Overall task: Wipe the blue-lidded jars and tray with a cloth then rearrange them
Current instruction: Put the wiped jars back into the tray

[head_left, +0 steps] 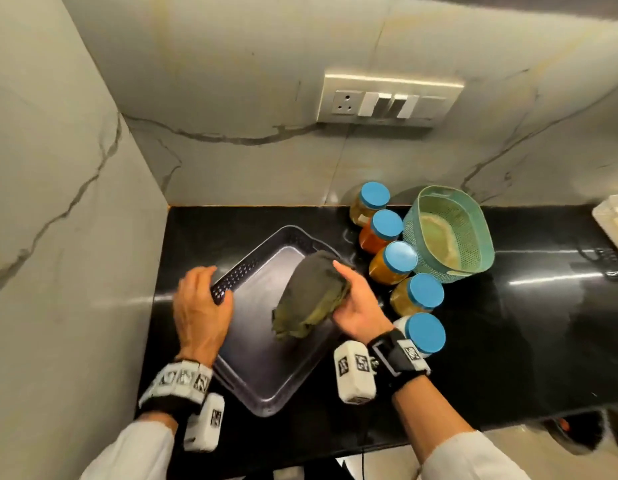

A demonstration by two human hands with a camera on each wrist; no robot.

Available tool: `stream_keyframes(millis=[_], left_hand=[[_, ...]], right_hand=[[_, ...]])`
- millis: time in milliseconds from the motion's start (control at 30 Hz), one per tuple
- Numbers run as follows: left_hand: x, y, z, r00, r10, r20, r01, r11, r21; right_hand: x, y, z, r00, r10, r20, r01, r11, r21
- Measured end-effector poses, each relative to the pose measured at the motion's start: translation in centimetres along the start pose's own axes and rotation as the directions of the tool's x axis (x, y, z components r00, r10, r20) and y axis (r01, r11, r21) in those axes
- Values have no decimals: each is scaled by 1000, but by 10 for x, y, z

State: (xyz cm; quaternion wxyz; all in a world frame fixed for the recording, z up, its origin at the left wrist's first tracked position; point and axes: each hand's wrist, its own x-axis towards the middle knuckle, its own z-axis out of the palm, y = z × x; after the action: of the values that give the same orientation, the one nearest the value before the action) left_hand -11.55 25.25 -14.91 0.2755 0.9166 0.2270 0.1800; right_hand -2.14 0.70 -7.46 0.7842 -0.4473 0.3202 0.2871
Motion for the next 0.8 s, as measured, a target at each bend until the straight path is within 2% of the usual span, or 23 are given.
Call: stream_keyframes(millis=[67, 167, 233, 300, 333, 367, 400, 467, 500, 533, 567, 600, 633, 667, 700, 733, 800], left_hand=[[-29, 31, 11, 994, 101, 28, -98, 990, -104], [-80, 64, 44, 941, 197, 276, -145, 970, -196], [-98, 80, 66, 876, 211, 435, -146, 973, -179], [-102, 94, 79, 787, 185, 588, -148, 983, -112], [-101, 97, 83, 744, 160, 648, -145, 986, -76], [-100, 98, 87, 722, 137, 679, -137, 989, -54], [-99, 99, 90, 715, 124, 688, -125, 991, -49], [-96, 95, 95, 735, 119, 667, -101, 993, -65], [-95, 92, 96, 749, 120, 651, -95, 993, -73], [-96, 90, 96, 762, 121, 636, -92, 993, -78], [-95, 90, 96, 773, 125, 622, -93, 992, -84], [-95, 90, 94, 782, 125, 611, -90, 992, -87], [-94, 90, 93, 787, 123, 604, -88, 992, -87], [-95, 90, 92, 789, 119, 603, -84, 993, -87], [-95, 90, 90, 785, 112, 609, -82, 994, -77], [-95, 90, 87, 778, 105, 620, -78, 994, -70], [-93, 86, 82, 771, 103, 628, -75, 995, -71]], right_hand=[[-15, -26, -16, 998, -58, 11, 57, 998, 28], [-31, -68, -48, 988, -132, -84, 132, 991, -8], [-34, -102, -70, 972, -171, -161, 164, 985, -55], [-37, -139, -86, 947, -250, -203, 231, 967, -112], [-35, -159, -91, 930, -294, -221, 264, 952, -154], [-30, -181, -95, 913, -331, -238, 289, 937, -195], [-27, -199, -99, 894, -373, -248, 322, 920, -221], [-3, -232, -117, 852, -439, -286, 368, 890, -268], [8, -243, -125, 814, -477, -332, 374, 867, -330], [12, -247, -129, 751, -526, -399, 369, 836, -407], [15, -245, -132, 667, -597, -445, 382, 788, -483], [10, -234, -127, 557, -692, -459, 413, 710, -570], [5, -215, -117, 482, -769, -419, 448, 628, -637], [6, -191, -109, 493, -809, -319, 478, 558, -678], [8, -164, -103, 551, -810, -199, 486, 506, -713], [8, -135, -96, 636, -766, -95, 464, 478, -746], [22, -81, -90, 818, -575, 5, 284, 397, -873]])
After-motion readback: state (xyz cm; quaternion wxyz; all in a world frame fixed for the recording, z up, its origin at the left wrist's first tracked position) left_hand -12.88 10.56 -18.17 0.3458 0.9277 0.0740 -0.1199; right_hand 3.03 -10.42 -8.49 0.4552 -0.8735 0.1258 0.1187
